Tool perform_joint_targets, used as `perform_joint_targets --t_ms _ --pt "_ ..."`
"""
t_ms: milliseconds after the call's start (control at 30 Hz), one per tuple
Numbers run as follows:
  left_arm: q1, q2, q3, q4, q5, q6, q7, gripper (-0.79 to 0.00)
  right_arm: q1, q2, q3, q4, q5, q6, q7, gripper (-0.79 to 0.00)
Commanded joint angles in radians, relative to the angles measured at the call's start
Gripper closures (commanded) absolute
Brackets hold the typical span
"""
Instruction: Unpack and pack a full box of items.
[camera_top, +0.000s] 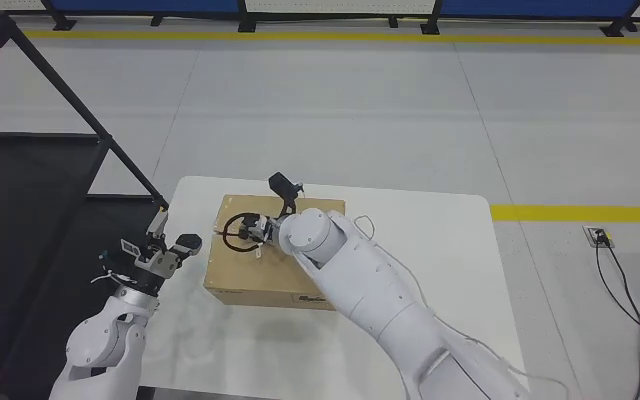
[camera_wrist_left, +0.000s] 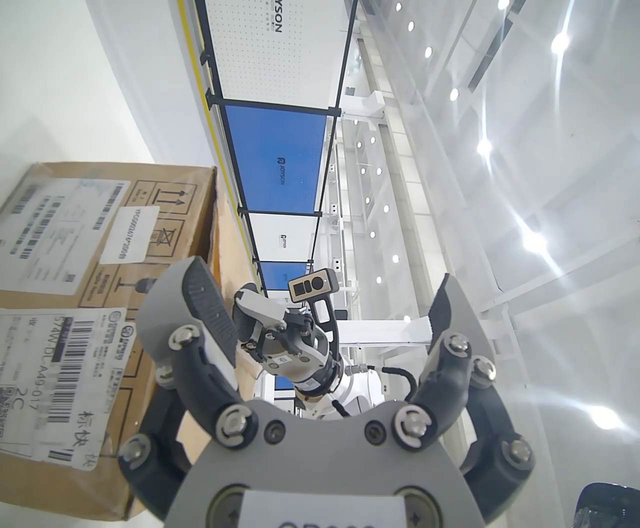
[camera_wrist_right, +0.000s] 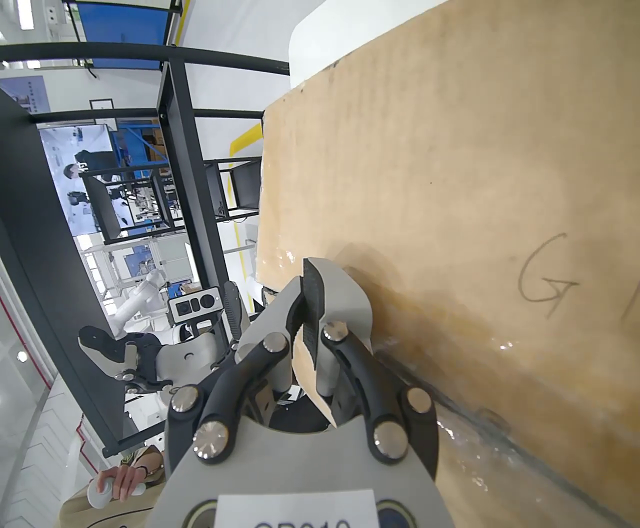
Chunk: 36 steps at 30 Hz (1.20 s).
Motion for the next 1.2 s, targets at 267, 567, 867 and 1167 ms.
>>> perform_joint_targets --t_ms 267,567,867,1167 --pt "-0.024 0.002 0.017 -0.011 0.017 0.014 -0.006 -0.785 -0.067 0.058 0.071 -0.094 -0.054 0.032 0.025 0.0" --pt "-0.034 0.002 0.038 -0.013 0.034 0.024 -0.002 -0.785 -0.218 0.144 0.174 -0.34 -0.16 0.108 0.04 0.0" --pt "-0.042 0.002 0.05 -0.021 0.047 0.032 0.005 -0.785 -0.396 0.221 0.301 -0.644 -0.291 0.245 0.088 0.0" --pt "-0.055 0.002 0.068 -0.03 0.063 0.046 0.014 -0.785 -0.489 0.265 0.402 -0.766 -0.353 0.318 0.129 0.0"
